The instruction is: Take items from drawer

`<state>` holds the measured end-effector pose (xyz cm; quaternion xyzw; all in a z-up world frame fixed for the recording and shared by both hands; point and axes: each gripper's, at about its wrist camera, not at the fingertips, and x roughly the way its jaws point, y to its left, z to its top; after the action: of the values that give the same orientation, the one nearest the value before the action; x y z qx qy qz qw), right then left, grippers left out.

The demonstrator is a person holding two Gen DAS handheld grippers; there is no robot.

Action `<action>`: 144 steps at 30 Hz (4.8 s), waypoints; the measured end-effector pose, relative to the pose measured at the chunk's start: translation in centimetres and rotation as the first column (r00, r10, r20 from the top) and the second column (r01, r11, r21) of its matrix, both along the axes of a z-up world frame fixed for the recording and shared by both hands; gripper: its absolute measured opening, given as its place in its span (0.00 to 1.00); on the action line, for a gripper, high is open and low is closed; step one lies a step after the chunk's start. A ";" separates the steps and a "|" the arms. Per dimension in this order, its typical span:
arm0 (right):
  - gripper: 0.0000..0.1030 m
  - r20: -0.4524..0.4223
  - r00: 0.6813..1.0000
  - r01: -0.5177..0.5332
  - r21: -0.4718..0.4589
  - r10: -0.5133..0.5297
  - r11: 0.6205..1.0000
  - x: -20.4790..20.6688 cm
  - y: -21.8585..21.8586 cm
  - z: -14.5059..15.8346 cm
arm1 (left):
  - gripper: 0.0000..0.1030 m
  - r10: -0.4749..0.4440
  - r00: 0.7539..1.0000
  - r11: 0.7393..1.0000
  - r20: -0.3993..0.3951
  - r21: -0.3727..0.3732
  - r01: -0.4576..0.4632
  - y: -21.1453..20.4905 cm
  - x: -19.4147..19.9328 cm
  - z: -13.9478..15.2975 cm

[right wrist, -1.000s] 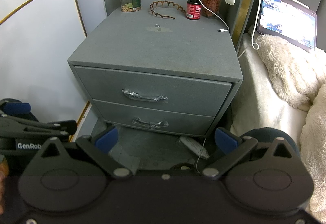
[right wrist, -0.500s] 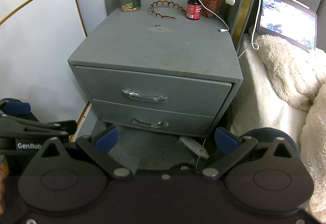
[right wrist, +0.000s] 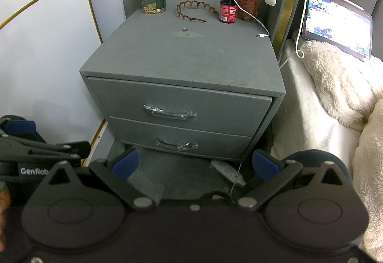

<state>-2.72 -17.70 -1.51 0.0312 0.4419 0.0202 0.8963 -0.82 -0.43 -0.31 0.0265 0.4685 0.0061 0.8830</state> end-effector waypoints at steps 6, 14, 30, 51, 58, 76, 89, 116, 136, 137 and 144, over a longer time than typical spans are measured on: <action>1.00 0.001 1.000 0.007 0.001 -0.007 1.000 0.0 0.4 -0.1 | 1.00 0.000 1.000 1.000 -0.001 -0.001 0.000 0.1 0.0 0.0; 1.00 -0.006 1.000 0.006 0.004 -0.006 1.000 0.1 0.3 -0.2 | 1.00 -0.002 1.000 1.000 -0.004 0.001 0.002 0.1 0.1 0.0; 1.00 -0.007 1.000 0.001 0.010 -0.001 1.000 0.1 0.3 -0.2 | 1.00 -0.003 1.000 1.000 0.013 0.010 0.003 0.1 -0.1 0.1; 1.00 -0.015 0.999 0.036 0.001 -0.036 0.999 0.7 -0.8 -0.5 | 1.00 0.000 1.000 1.000 0.012 -0.010 0.000 0.5 0.0 0.3; 1.00 -0.012 0.999 0.030 -0.001 -0.030 1.000 0.7 -0.6 -0.6 | 1.00 -0.011 1.000 1.000 0.010 -0.016 0.011 0.4 -0.1 0.4; 1.00 -0.018 0.999 0.034 -0.004 -0.034 0.999 0.6 -0.6 -0.6 | 1.00 -0.010 1.000 1.000 0.007 -0.019 0.010 0.2 -0.1 0.4; 1.00 -0.011 1.000 0.028 -0.003 -0.028 1.000 0.5 -0.5 -0.5 | 1.00 -0.007 1.000 1.000 0.013 -0.011 0.007 0.1 -0.1 0.4; 1.00 -0.011 0.999 0.031 -0.006 -0.031 0.999 0.6 -0.5 -0.4 | 1.00 -0.009 1.000 1.000 0.017 -0.015 0.010 0.3 -0.1 0.6; 1.00 0.090 0.995 -0.066 0.156 0.052 0.986 0.0 -2.2 -1.3 | 1.00 -0.128 0.965 0.992 0.227 0.039 0.123 1.1 -1.6 0.6; 1.00 0.102 0.993 -0.078 0.159 0.063 0.984 0.0 -2.3 -1.3 | 1.00 -0.133 0.963 0.990 0.234 0.077 0.118 0.9 -1.7 0.6; 1.00 0.161 0.986 -0.052 -0.004 0.052 0.999 -0.9 -1.0 -0.9 | 1.00 -0.064 0.989 0.996 0.130 -0.054 0.071 1.8 -1.2 0.6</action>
<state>-3.59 -18.74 -2.36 0.0180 0.3687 0.0462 0.9282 -1.97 1.38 0.32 0.0162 0.4098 -0.0357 0.9113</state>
